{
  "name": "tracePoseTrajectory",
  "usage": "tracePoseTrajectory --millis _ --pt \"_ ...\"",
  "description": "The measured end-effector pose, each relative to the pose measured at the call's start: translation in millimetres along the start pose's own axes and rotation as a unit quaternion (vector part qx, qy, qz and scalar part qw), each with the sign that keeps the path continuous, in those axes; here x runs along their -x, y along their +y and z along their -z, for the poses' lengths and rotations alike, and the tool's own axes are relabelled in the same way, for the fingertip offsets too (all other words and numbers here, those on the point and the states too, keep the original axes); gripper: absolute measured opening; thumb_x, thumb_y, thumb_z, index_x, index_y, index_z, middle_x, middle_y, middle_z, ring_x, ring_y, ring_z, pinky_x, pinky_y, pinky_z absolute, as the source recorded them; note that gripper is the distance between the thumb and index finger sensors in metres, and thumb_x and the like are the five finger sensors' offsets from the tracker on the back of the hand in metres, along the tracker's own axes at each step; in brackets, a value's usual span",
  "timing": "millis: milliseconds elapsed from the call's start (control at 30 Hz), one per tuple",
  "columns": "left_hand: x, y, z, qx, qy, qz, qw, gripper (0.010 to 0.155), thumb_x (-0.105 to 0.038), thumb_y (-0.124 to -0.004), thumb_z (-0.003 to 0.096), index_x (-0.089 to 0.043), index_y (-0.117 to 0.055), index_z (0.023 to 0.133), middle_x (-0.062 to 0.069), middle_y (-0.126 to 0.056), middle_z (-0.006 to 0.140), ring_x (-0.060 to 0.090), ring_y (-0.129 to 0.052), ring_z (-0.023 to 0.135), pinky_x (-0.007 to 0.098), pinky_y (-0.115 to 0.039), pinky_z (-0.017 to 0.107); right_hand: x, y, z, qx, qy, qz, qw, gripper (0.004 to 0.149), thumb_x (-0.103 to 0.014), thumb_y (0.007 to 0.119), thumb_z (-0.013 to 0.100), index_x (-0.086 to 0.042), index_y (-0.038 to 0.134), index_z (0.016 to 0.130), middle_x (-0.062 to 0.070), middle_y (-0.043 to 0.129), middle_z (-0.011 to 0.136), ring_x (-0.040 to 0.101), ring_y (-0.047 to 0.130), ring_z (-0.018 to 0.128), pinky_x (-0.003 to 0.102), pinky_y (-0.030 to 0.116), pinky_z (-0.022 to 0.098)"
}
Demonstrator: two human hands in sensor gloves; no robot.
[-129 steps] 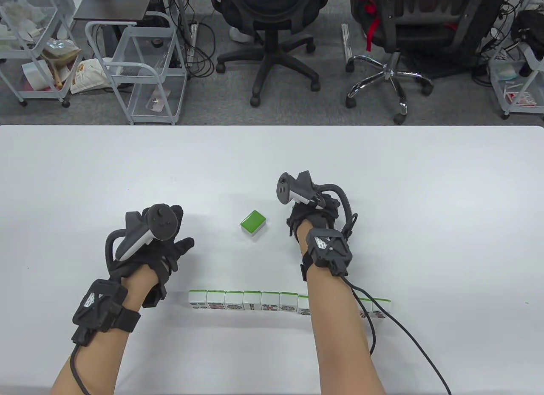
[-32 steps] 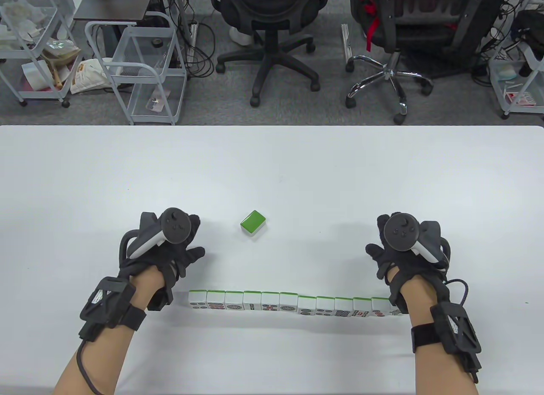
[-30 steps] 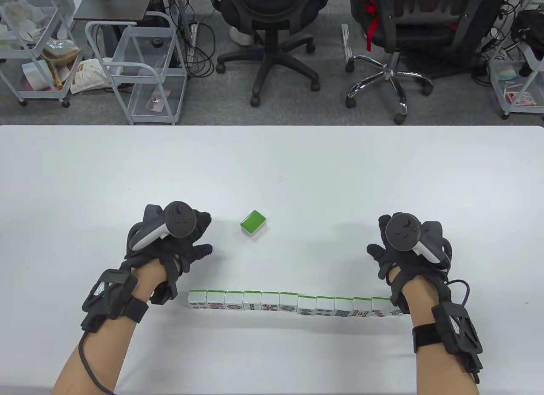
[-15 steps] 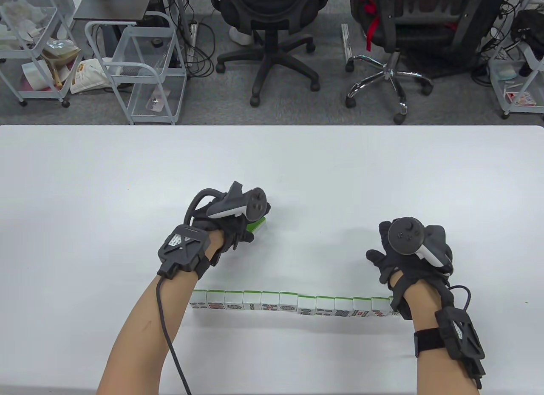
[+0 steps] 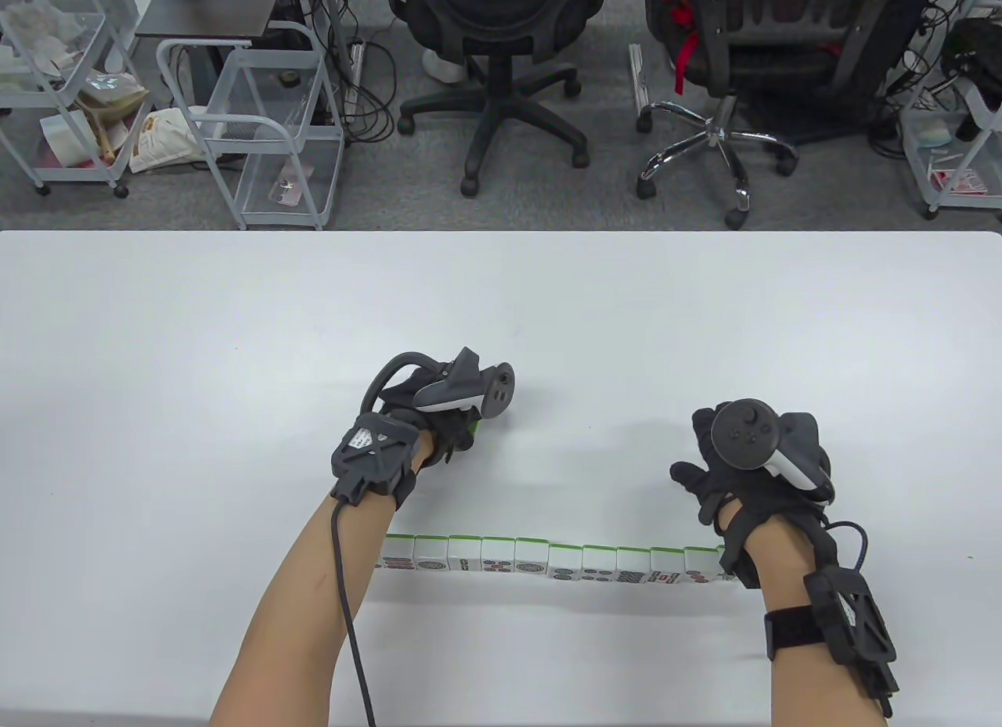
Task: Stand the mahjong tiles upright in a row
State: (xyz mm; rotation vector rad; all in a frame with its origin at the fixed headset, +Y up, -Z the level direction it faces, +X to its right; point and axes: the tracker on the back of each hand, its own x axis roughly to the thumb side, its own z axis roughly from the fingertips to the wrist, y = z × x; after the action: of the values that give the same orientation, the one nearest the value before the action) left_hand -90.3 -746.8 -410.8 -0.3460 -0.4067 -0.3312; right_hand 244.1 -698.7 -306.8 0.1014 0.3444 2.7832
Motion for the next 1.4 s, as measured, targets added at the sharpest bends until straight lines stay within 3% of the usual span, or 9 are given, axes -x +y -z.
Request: tracePoseTrajectory --millis 233,400,533,700,800,1033,1400 --pt "57.7 -7.6 -43.4 0.073 0.011 -0.067 0.995 0.077 -0.047 -0.085 0.019 -0.05 -0.057 0.09 -0.011 -0.073 0.102 0.009 -0.104 0.077 0.04 -0.076 0.071 0.1 -0.5 -0.7 0.002 -0.002 0.008 1.0 0.081 -0.048 0.074 0.035 -0.006 0.045 0.098 0.028 0.032 0.104 0.061 0.034 0.091 0.074 0.046 0.058" --pt "91.7 -30.6 -91.5 0.134 -0.002 -0.113 0.985 0.078 -0.046 -0.086 0.0187 -0.044 -0.059 0.092 -0.007 -0.076 0.102 0.009 -0.108 0.071 0.04 -0.08 0.067 -4.1 -0.3 -1.7 0.002 -0.008 0.007 1.0 0.081 -0.048 0.074 0.035 -0.006 0.045 0.098 0.028 0.032 0.104 0.061 0.034 0.091 0.074 0.046 0.058" --pt "104.6 -48.1 -126.1 0.165 -0.007 -0.128 0.978 0.085 -0.046 -0.087 0.0183 -0.032 -0.054 0.095 -0.006 -0.079 0.1 0.009 -0.11 0.07 0.039 -0.081 0.066 -4.8 0.4 -1.7 -0.001 -0.009 0.008 1.0 0.081 -0.048 0.074 0.035 -0.006 0.045 0.098 0.028 0.032 0.104 0.06 0.034 0.091 0.073 0.046 0.059" --pt "96.9 -72.3 -157.6 0.191 -0.054 -0.193 0.961 0.085 -0.047 -0.088 0.018 -0.028 -0.056 0.094 -0.004 -0.081 0.099 0.008 -0.113 0.067 0.039 -0.083 0.064 -5.0 0.4 -2.6 -0.002 -0.01 0.012 1.0 0.081 -0.048 0.074 0.035 -0.006 0.045 0.098 0.028 0.032 0.104 0.061 0.033 0.091 0.074 0.046 0.058" --pt "88.2 -85.1 -163.6 0.193 -0.069 -0.211 0.956 0.085 -0.047 -0.088 0.0179 -0.028 -0.056 0.094 -0.004 -0.081 0.098 0.008 -0.114 0.065 0.039 -0.084 0.064 -5.2 0.8 -2.5 -0.005 -0.011 0.014 1.0 0.081 -0.048 0.074 0.035 -0.006 0.045 0.098 0.028 0.032 0.104 0.061 0.033 0.091 0.074 0.046 0.058" --pt "92.7 -87.6 -164.3 0.15 -0.064 -0.249 0.955 0.079 -0.047 -0.086 0.0183 -0.03 -0.061 0.092 -0.004 -0.088 0.093 0.008 -0.117 0.061 0.037 -0.086 0.062 -6.9 2.9 -2.5 -0.016 -0.016 0.021 1.0 0.081 -0.048 0.074 0.035 -0.006 0.044 0.098 0.028 0.032 0.104 0.061 0.033 0.091 0.074 0.046 0.059" --pt "105.5 -99.9 -157.2 0.145 -0.071 -0.32 0.934 0.07 -0.046 -0.079 0.0229 -0.039 -0.063 0.091 -0.017 -0.092 0.089 0.01 -0.111 0.057 0.041 -0.082 0.062 -7.3 4.9 -2.2 -0.03 -0.017 0.023 0.999 0.082 -0.048 0.074 0.035 -0.006 0.045 0.098 0.028 0.032 0.104 0.061 0.034 0.091 0.073 0.046 0.059"
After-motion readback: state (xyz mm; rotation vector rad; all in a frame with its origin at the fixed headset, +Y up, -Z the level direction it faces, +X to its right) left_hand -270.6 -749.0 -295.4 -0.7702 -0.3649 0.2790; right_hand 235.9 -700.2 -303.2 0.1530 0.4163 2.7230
